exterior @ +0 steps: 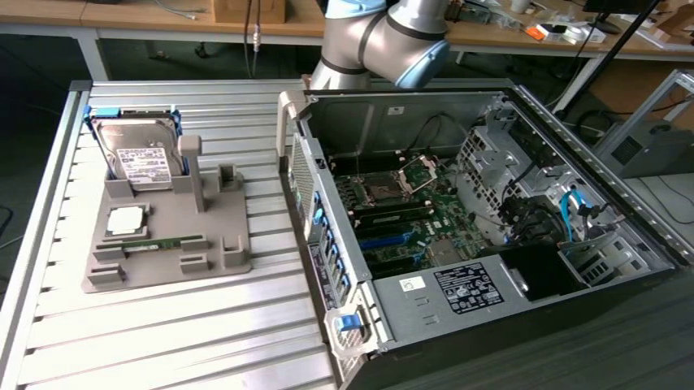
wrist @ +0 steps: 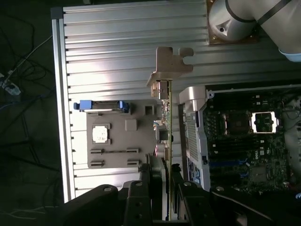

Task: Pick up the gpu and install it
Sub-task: 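Pick up the gpu and move the gpu toward the slot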

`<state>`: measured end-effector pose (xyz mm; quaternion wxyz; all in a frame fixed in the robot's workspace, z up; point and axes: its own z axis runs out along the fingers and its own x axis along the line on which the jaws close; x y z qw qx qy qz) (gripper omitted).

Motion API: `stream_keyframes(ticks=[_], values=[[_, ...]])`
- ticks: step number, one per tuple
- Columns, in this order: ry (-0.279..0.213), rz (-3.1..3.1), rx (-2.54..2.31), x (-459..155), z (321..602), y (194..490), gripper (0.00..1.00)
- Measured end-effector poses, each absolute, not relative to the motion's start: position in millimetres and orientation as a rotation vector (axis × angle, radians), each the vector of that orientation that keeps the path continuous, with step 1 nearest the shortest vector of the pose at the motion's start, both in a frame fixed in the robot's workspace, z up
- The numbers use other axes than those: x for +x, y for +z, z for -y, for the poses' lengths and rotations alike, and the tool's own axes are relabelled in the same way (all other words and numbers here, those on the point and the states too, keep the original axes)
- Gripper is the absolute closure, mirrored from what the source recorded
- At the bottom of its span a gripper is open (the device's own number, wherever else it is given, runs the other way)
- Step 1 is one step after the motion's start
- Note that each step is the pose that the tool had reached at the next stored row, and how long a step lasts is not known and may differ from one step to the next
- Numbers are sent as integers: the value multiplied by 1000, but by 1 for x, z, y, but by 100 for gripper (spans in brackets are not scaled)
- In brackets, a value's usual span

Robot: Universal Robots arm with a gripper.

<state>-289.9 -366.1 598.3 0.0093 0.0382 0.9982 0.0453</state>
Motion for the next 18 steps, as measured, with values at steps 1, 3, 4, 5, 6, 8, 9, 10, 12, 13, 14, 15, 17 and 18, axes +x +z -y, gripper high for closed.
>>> stream_keyframes(ticks=[1, 3, 4, 5, 6, 8, 9, 10, 12, 13, 14, 15, 17, 18], values=[[141, -3118, 119, -286, 369, 596, 72], [141, -3119, 120, -277, 372, 593, 72], [141, -3120, 120, -271, 373, 591, 72], [141, -3121, 119, -265, 374, 590, 72], [141, -3122, 120, -260, 374, 588, 72], [141, -3123, 120, -253, 376, 585, 72], [142, -3123, 120, -251, 378, 583, 72], [142, -3123, 120, -249, 381, 582, 72], [141, -3123, 120, -247, 385, 579, 72], [141, -3123, 120, -244, 387, 577, 72], [141, -3123, 120, -239, 388, 576, 72], [141, -3123, 120, -235, 388, 575, 72], [141, -3123, 120, -225, 389, 571, 72], [141, -3123, 120, -221, 389, 569, 72]])
